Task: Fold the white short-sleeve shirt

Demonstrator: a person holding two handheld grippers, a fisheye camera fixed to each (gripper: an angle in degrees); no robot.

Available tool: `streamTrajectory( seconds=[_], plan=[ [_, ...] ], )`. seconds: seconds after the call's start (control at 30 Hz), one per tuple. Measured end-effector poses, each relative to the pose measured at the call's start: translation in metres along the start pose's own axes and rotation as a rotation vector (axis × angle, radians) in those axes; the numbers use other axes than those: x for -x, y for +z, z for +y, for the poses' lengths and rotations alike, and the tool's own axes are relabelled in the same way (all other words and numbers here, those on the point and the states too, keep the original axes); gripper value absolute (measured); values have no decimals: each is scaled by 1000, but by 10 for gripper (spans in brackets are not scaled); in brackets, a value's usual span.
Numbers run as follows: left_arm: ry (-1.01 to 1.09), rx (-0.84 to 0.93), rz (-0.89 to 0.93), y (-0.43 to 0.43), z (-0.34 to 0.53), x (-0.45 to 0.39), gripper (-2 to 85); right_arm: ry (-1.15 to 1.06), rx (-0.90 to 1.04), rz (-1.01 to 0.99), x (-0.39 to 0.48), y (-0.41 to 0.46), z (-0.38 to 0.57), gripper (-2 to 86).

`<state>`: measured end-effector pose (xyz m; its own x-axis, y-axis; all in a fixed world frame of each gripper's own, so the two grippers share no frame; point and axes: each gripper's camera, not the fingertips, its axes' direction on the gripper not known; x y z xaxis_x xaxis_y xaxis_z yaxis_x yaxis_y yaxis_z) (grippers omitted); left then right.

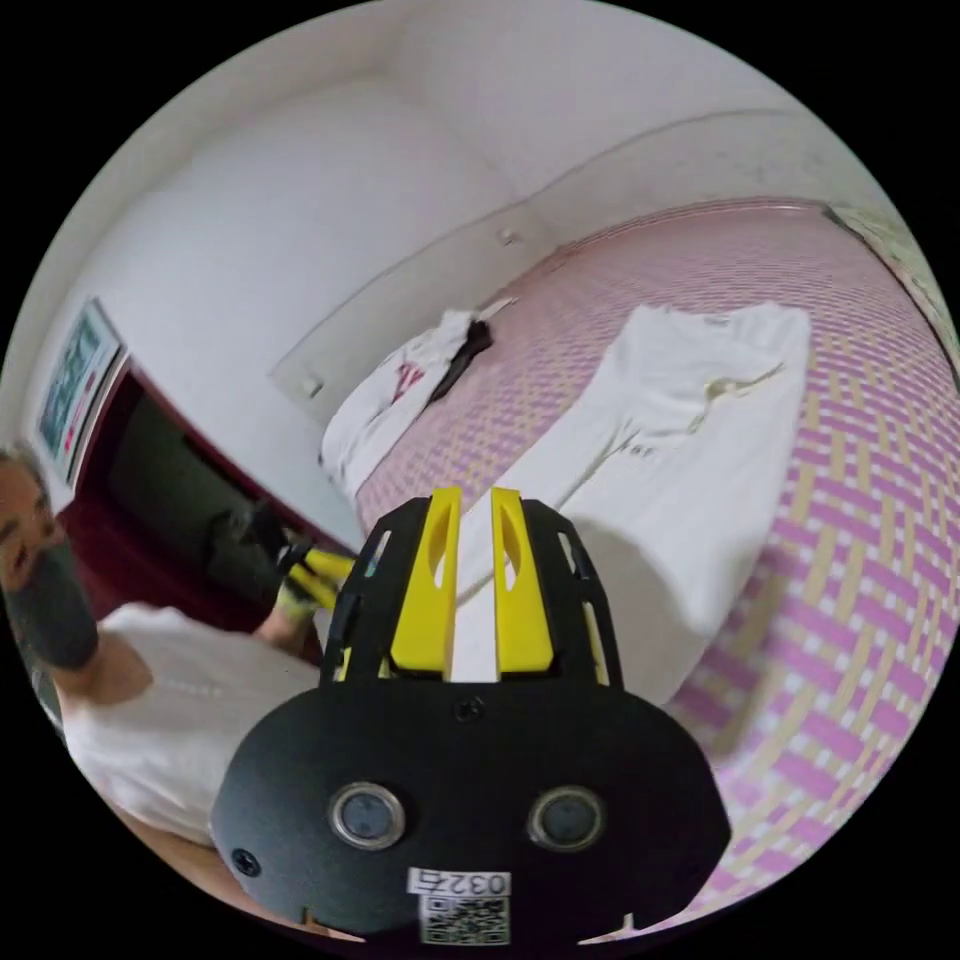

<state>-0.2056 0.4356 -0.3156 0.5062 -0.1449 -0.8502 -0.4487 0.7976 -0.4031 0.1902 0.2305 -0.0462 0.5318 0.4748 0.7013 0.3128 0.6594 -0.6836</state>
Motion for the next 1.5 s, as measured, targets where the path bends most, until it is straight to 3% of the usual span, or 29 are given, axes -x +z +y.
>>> streamTrajectory(
  seconds=[0.17, 0.3, 0.53, 0.7, 0.87, 1.13, 1.33, 1.5],
  plan=[
    [252, 125, -195, 28, 5, -32, 82, -95, 139, -20, 46, 37, 89, 51],
    [301, 112, -176, 33, 5, -42, 54, -137, 144, 76, 65, 55, 122, 50],
    [72, 47, -156, -21, -15, -46, 23, -241, 131, 135, 104, 95, 143, 23],
    [-114, 128, -177, -32, -31, -49, 9, -242, 118, 260, 109, 110, 135, -5],
    [-190, 66, 64, -22, -40, -58, -14, -170, 105, 236, 94, 121, 121, -9],
    [15, 297, 242, 18, -31, -51, -9, -84, 166, 65, 55, 93, 157, -6],
    [-106, 106, 137, -22, -29, 12, -9, -64, 126, -41, 34, 58, 207, 50],
    [-177, 80, 113, -5, -48, 43, -9, -54, 175, -363, 8, 47, 209, 117]
  ],
)
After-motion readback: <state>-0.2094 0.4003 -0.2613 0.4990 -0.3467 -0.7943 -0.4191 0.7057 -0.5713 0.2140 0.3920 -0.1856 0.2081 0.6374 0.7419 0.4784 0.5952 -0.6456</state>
